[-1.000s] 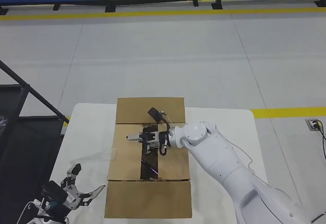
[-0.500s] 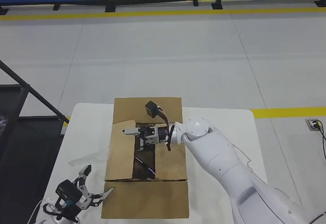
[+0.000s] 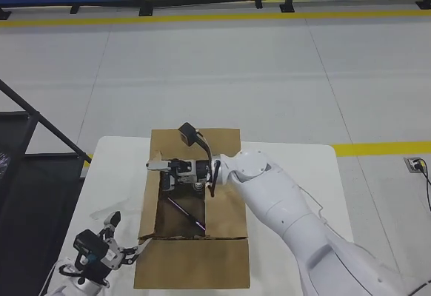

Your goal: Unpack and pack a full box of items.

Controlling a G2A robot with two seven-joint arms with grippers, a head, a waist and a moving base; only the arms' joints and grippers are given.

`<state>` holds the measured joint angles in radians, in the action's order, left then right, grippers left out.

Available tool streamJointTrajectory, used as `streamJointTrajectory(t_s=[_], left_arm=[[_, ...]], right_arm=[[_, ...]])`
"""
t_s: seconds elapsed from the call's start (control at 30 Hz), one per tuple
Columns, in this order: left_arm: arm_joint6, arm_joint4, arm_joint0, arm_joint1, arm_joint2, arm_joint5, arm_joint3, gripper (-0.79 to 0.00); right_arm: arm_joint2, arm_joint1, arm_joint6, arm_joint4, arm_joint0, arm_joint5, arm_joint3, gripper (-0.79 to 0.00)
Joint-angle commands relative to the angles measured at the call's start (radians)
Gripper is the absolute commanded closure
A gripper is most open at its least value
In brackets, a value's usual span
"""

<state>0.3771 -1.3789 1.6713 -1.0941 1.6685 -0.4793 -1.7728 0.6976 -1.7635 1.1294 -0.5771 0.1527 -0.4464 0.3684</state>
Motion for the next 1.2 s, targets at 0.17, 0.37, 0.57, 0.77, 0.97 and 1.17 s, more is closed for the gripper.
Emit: streamJointTrajectory(t_s=[0.17, 0.37, 0.57, 0.77, 0.97, 1.17], left_arm=[[-0.007, 0.071, 0.011, 0.0, 0.026, -0.012, -0.011, -0.785], [-0.014, 0.135, 0.02, -0.003, 0.055, 0.017, 0.002, -0.785], [-0.027, 0.169, 0.025, -0.004, 0.076, 0.028, 0.009, -0.785], [-0.021, 0.185, 0.032, -0.005, 0.095, 0.03, 0.019, -0.785], [-0.028, 0.213, 0.031, -0.007, 0.107, 0.029, 0.033, -0.785], [-0.026, 0.212, 0.035, -0.008, 0.111, 0.03, 0.04, -0.785]], right_arm=[[0.012, -0.031, 0.058, -0.045, -0.008, -0.019, -0.006, -0.785], [0.028, -0.046, 0.14, -0.072, -0.026, -0.038, -0.049, -0.785], [0.033, -0.048, 0.188, -0.044, -0.044, -0.056, -0.083, -0.785], [0.003, -0.047, 0.067, 0.087, -0.063, -0.047, -0.13, -0.785], [-0.046, -0.052, -0.081, 0.243, -0.064, 0.065, -0.162, -0.785], [-0.063, -0.04, -0.078, 0.327, -0.064, 0.074, -0.183, -0.785]])
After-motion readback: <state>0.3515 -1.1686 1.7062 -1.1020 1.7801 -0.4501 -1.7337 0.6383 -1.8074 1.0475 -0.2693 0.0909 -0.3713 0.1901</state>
